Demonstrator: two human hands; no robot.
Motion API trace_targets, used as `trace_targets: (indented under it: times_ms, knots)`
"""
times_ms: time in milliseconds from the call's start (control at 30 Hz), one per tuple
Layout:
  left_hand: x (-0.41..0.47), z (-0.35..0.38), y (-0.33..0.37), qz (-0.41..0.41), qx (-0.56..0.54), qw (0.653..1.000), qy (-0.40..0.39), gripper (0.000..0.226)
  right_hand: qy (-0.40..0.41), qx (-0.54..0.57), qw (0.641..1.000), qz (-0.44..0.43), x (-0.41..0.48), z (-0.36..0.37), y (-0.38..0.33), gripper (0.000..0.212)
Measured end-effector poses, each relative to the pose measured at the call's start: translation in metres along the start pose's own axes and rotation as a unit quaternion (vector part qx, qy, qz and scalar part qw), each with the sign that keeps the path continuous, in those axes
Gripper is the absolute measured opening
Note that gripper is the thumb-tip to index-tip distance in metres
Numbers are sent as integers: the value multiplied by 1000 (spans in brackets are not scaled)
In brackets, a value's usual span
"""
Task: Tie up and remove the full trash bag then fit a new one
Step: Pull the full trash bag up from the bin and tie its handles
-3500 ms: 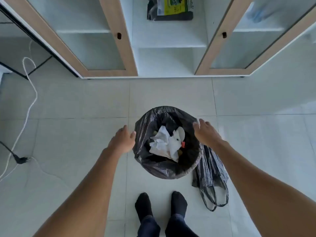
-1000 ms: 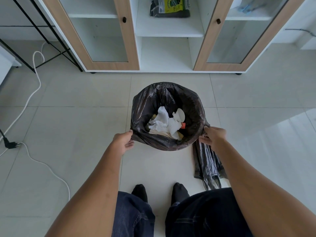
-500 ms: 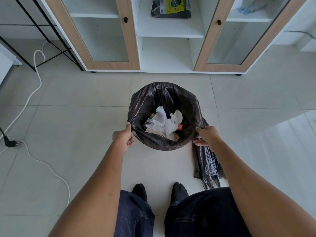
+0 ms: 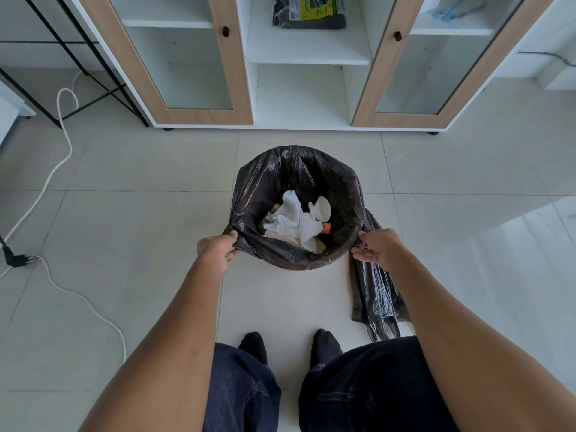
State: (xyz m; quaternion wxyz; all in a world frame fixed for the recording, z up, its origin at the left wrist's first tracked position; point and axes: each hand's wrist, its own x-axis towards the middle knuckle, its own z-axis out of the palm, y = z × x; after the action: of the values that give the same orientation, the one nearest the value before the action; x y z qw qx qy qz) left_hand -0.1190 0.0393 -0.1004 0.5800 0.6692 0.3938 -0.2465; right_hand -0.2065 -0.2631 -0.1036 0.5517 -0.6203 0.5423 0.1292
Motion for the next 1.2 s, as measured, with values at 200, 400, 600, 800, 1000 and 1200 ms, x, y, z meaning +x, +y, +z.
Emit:
trace_targets:
  times_ms: [200, 400, 600, 800, 1000, 1200]
  knots:
    - [-7, 5, -2, -41, 21, 998, -40, 25, -23, 20, 1000, 6, 3, 9, 5, 20]
    - [-7, 2, 0, -23, 67, 997, -38, 28, -13, 18, 1000, -8, 8, 11, 6, 18]
    - [-6, 3, -3, 10, -2, 999, -41, 16, -9, 4, 1000, -22, 10, 11, 6, 4]
    - [-6, 6, -1, 9, -41, 999, 4, 14, -25, -49, 997, -60, 9, 14, 6, 7]
    - [-3, 2, 0, 4, 6, 1000, -25, 34, -33, -56, 995, -71, 10, 15, 5, 8]
    - [-7, -3, 4, 15, 98, 990, -101, 36, -40, -14, 998, -43, 13, 17, 5, 20]
